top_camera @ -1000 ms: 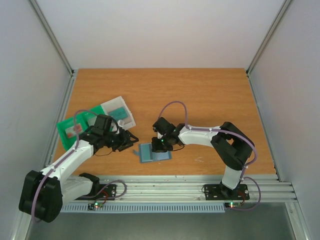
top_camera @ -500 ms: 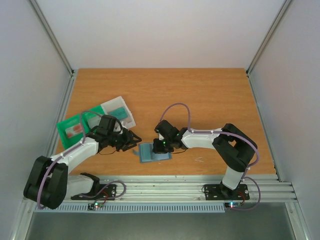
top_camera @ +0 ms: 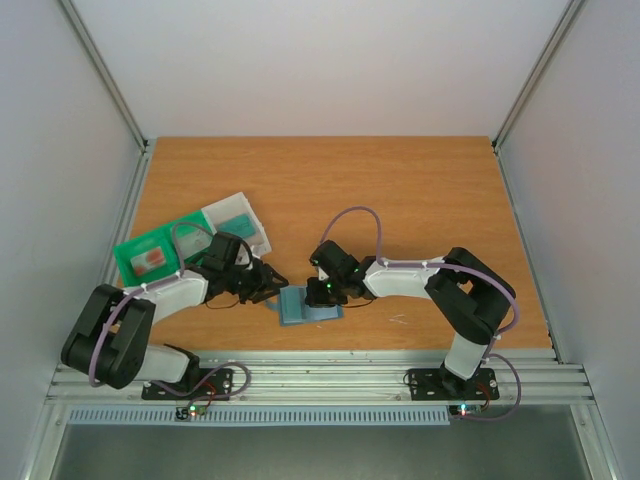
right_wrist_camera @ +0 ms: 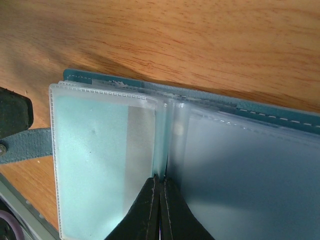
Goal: Take the credit cards out of the card holder
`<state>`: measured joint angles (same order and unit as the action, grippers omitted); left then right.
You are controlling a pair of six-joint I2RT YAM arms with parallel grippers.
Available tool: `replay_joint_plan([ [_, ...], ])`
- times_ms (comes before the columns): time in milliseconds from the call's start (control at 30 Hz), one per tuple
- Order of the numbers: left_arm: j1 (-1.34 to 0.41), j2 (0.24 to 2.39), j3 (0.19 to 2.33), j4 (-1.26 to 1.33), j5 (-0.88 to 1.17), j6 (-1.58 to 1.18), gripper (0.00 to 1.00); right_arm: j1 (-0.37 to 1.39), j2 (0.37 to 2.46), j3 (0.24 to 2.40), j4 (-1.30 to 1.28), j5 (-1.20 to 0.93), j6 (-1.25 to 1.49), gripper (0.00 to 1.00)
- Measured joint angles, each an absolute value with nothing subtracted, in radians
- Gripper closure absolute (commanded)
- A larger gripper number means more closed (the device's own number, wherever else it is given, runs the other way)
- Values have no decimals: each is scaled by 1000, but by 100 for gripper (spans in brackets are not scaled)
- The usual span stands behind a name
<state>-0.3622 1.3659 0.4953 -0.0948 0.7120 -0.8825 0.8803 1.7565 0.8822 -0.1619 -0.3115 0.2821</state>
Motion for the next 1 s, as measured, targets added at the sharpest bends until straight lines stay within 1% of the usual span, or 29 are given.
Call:
replay_joint_plan([
  [300,-363,1424,495,-31,712,-889,64,880,1755,878,-156,-311,284,99],
  [567,-367,1449,489,5,719,-901,73,880,1749,865,-138,-311,289,99],
  [767,-368,1454,482,27,721,-910,72,880,1748,865,-138,-311,291,99],
  [933,-373,1468,469,42,726,-914,68,880,1747,861,-131,-311,293,99],
  [1000,-374,1477,469,55,729,-917,70,880,1747,860,-130,-311,295,99],
])
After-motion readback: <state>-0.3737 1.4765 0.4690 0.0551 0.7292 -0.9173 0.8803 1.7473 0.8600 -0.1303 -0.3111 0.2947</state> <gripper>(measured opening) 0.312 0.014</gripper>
